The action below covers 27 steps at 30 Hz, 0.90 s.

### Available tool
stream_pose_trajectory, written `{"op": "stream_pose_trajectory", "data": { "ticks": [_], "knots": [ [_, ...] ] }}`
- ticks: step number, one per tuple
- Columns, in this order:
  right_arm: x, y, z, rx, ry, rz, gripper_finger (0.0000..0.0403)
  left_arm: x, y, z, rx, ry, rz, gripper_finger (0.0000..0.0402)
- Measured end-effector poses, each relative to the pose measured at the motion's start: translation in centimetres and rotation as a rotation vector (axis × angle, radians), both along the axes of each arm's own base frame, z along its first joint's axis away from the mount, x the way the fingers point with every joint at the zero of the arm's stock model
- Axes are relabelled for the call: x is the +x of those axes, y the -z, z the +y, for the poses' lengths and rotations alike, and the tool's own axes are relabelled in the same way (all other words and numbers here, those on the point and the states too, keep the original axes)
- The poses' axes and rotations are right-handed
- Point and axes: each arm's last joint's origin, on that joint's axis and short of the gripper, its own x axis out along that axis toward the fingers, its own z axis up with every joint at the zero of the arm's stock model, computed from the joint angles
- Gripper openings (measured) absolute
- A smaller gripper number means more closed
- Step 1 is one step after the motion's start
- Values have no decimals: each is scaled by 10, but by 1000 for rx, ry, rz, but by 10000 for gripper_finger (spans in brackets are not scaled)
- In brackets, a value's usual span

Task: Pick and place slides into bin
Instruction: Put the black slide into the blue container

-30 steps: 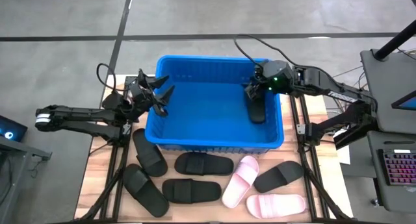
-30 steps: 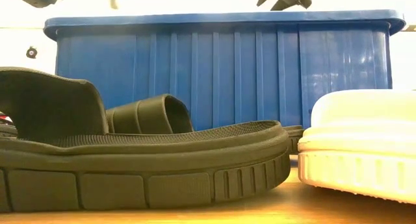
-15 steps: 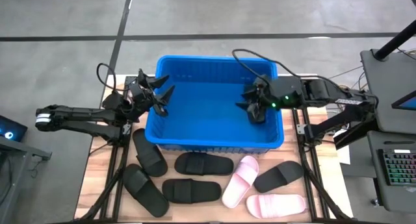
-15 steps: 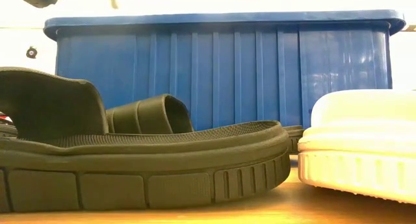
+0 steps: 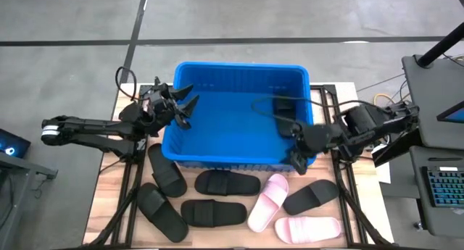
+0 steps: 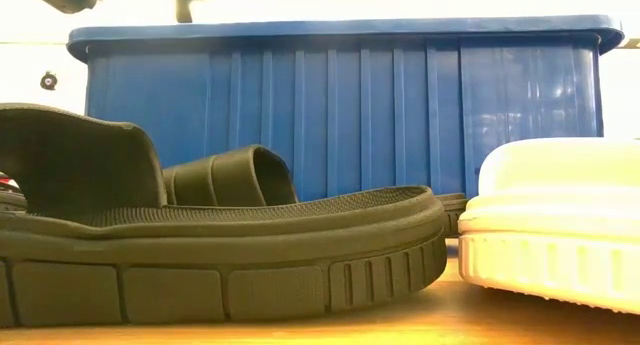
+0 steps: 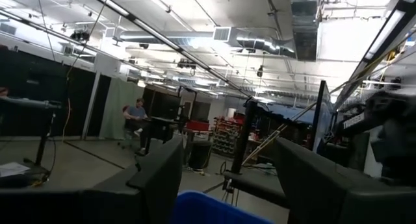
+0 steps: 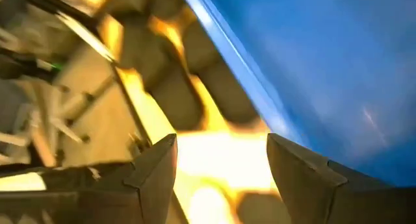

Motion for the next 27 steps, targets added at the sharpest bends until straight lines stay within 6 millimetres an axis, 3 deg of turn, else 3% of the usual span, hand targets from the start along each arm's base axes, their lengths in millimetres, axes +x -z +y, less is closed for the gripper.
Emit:
{"op": "stream_pose_trajectory", "data": {
  "ticks": [8,15,21,27],
  "knots": [
    [-17,27,41,24,159,293,226,8,6,1,-4,0,35,223],
    [-13,49,74,40,267,411,226,12,9,1,-7,2,51,223],
    [-9,75,91,-6,362,651,226,12,10,1,-7,1,52,223],
    [8,104,109,-72,377,740,226,12,10,1,-7,1,51,223]
  ]
}}
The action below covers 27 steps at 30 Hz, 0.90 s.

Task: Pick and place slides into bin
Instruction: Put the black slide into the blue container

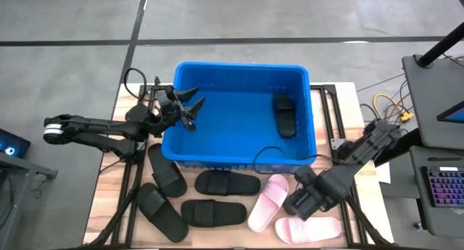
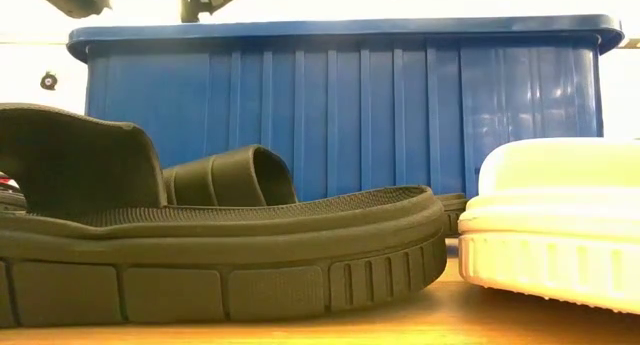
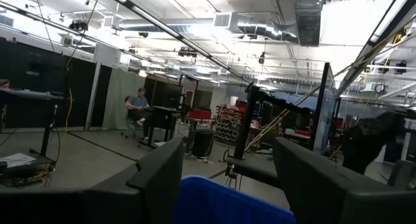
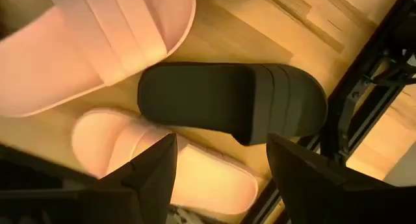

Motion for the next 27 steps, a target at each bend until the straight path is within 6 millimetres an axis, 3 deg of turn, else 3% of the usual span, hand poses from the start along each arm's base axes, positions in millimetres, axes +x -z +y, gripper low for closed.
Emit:
{"op": "stream_pose_trajectory", "data": {
  "ticks": [17,22,27],
  "knots": [
    [28,80,36,-144,-92,231,226,1,1,0,1,0,4,223],
    [23,92,47,-134,-54,292,226,1,1,0,1,0,5,223],
    [5,90,62,-151,72,291,226,1,1,0,1,0,4,223]
  ]
}}
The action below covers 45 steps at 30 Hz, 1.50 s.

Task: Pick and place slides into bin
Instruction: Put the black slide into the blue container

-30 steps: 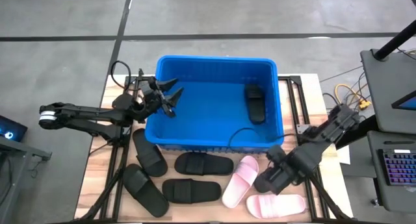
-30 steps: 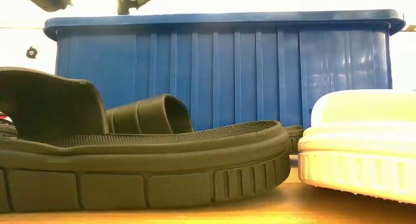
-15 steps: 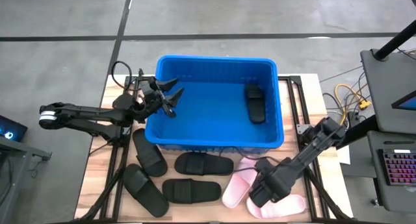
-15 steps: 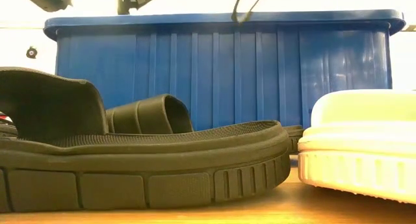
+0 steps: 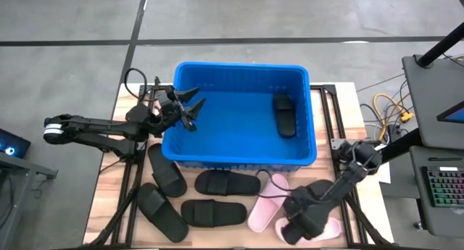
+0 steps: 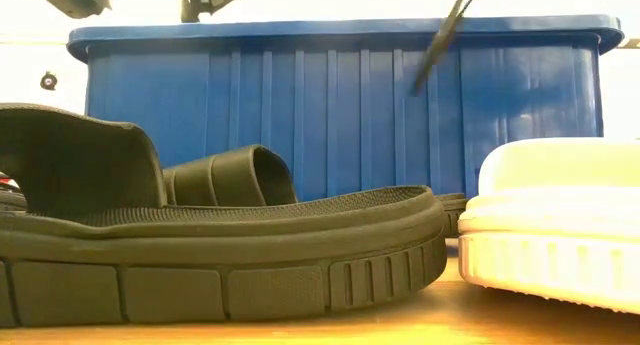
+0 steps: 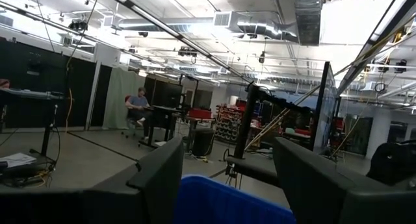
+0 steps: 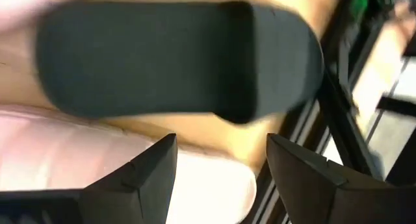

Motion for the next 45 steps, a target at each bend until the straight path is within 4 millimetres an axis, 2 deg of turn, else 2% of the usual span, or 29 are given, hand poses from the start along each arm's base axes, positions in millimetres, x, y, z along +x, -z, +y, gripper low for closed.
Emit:
{"op": "stream_pose_trajectory", "data": {
  "ticks": [5,9,17,29,41,45],
  "knots": [
    [-28,2,10,-38,132,52,226,0,1,0,-1,0,8,223],
    [-39,7,14,-111,213,35,226,0,1,0,-1,0,9,223],
    [-32,15,1,-196,265,-9,226,1,1,0,-1,0,10,223],
    [-35,44,-18,-315,254,14,226,1,0,0,-1,1,7,223],
    [-41,70,-25,-272,187,11,225,1,-1,0,-1,0,2,223],
    [-41,70,-26,-277,183,15,201,1,-2,0,-1,0,-1,223]
  ]
}}
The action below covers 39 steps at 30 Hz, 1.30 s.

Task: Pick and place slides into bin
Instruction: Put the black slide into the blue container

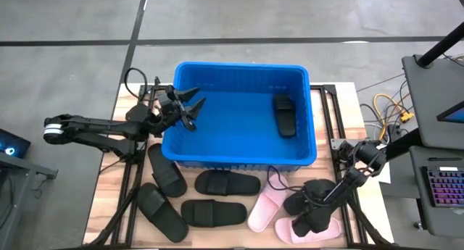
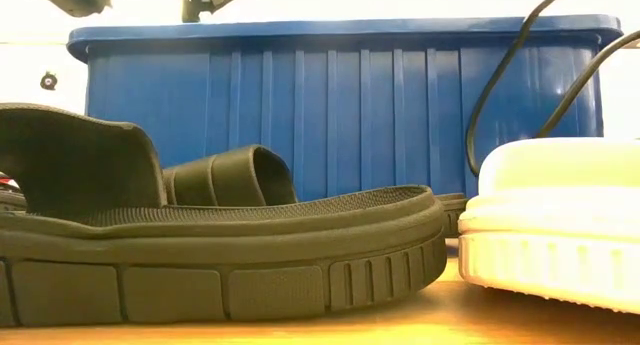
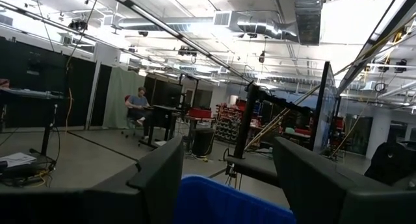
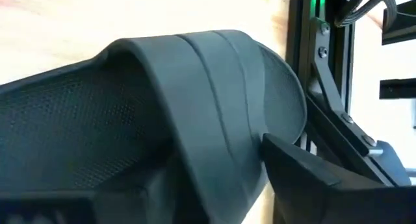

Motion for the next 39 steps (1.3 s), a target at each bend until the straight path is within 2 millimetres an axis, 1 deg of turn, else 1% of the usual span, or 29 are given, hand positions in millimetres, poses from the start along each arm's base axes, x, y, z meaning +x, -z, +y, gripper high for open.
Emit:
{"op": "stream_pose_trajectory", "data": {
  "ticks": [2,4,9,11,14,17,22,24,28,34,39],
  "knots": [
    [0,-1,0,9,-24,5,175,0,0,0,0,0,-3,223],
    [1,-2,1,16,-53,6,141,0,0,0,0,0,-2,223],
    [3,-4,2,29,-101,1,33,0,0,0,0,0,-1,223],
    [4,-6,3,38,-127,12,19,0,0,0,0,0,-1,223],
    [3,-11,4,38,-152,31,14,0,0,0,0,0,-1,223],
    [4,-23,5,65,-204,41,11,0,0,0,0,0,-1,223],
    [1,-52,2,110,-243,13,10,0,0,0,0,0,0,223],
    [-1,-66,2,132,-273,-33,10,0,0,0,0,0,0,223],
    [-4,-100,0,208,-374,-160,10,0,0,0,1,0,1,223],
    [-9,-159,-10,286,-495,-387,10,0,0,0,1,-1,1,223],
    [-10,-207,-18,341,-688,-660,9,0,0,0,2,-1,1,223]
  ]
}}
